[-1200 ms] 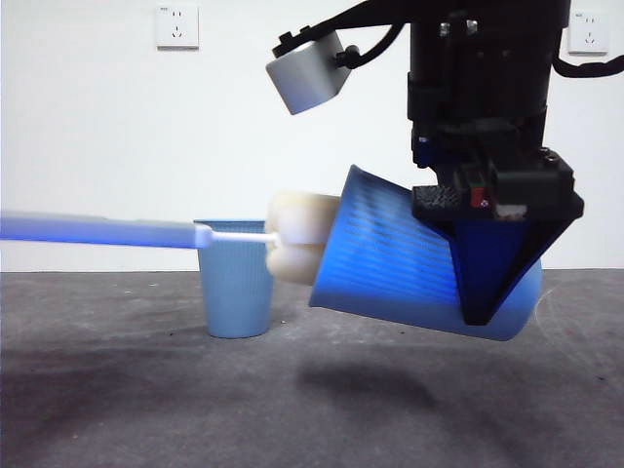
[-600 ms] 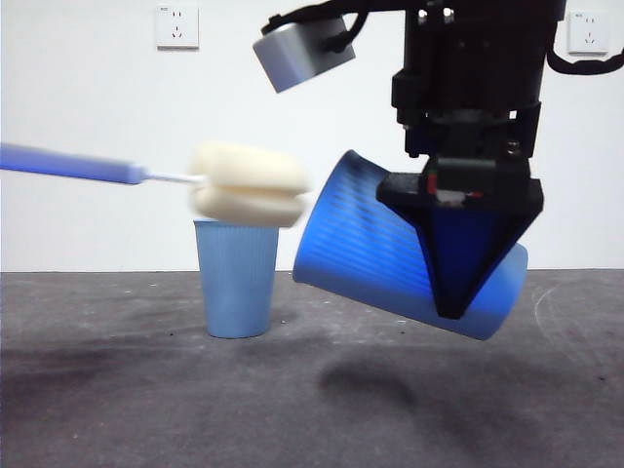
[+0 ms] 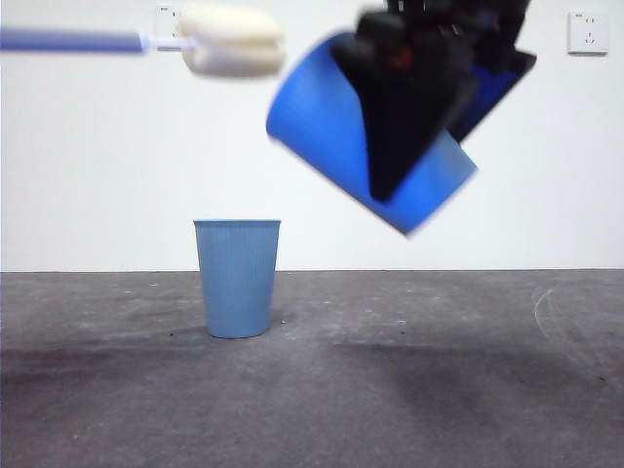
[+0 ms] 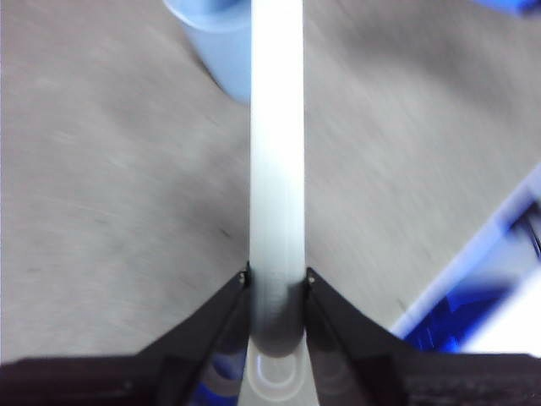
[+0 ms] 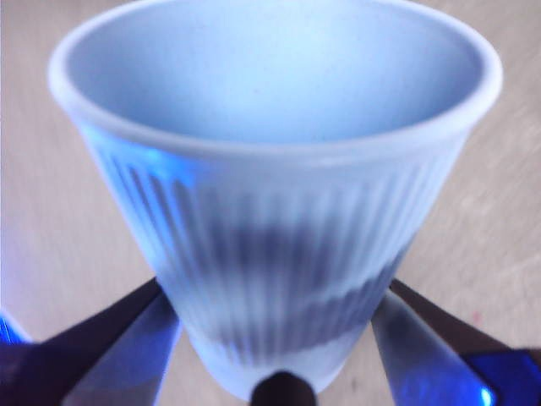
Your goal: Pick up the cup brush,pick up the cup,insert the brush into the cup,clean the cup,put the cup brush back,put the cup back to the fixed position on the table
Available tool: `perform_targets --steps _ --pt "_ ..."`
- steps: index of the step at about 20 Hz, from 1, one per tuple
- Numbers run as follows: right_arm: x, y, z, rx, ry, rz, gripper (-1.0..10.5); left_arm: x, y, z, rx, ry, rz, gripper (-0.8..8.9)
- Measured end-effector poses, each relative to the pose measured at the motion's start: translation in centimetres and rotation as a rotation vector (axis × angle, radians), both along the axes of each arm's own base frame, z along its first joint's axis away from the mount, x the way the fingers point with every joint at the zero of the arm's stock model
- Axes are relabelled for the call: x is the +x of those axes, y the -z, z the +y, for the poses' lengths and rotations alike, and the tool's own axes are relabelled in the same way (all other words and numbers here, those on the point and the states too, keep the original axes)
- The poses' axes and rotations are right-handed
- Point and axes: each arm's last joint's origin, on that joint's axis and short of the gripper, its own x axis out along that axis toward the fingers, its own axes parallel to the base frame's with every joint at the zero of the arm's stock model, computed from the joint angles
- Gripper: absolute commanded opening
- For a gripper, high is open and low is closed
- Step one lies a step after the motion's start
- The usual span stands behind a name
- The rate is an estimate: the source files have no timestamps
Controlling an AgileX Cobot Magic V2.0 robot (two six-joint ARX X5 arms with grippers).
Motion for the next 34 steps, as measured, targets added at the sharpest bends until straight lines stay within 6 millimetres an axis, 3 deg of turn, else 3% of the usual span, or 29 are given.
perform_targets --steps 6,11,16,20,28,34 --pt "-0.8 -3.9 -1.4 0.293 0.068 -0.105 -0.2 1.8 -0.6 -0.1 -0.114 -0.296 -0.076 -0.09" --pt "-1.8 -5.8 -3.1 0.389 0.079 -0.141 -0.2 6.4 0.4 -0.8 -0.167 -0.451 0.002 -0.09" --pt "-2.8 -7.5 -4.9 0.478 0.084 -0.180 -0.2 12.1 2.4 -0.3 -0.317 -0.492 0.122 -0.09" --pt "-3.6 -8.6 -6.2 0.536 0.091 -0.206 -0.2 14.9 5.0 -0.4 -0.291 -0.554 0.220 -0.09" --pt "-3.8 -8.8 -6.6 0.544 0.098 -0.216 -0.2 19.0 9.9 -1.4 -0.239 -0.601 0.310 -0.09" --pt "-3.8 -8.8 -6.7 0.539 0.110 -0.227 -0.2 20.2 12.2 -1.7 -0.200 -0.629 0.344 -0.09"
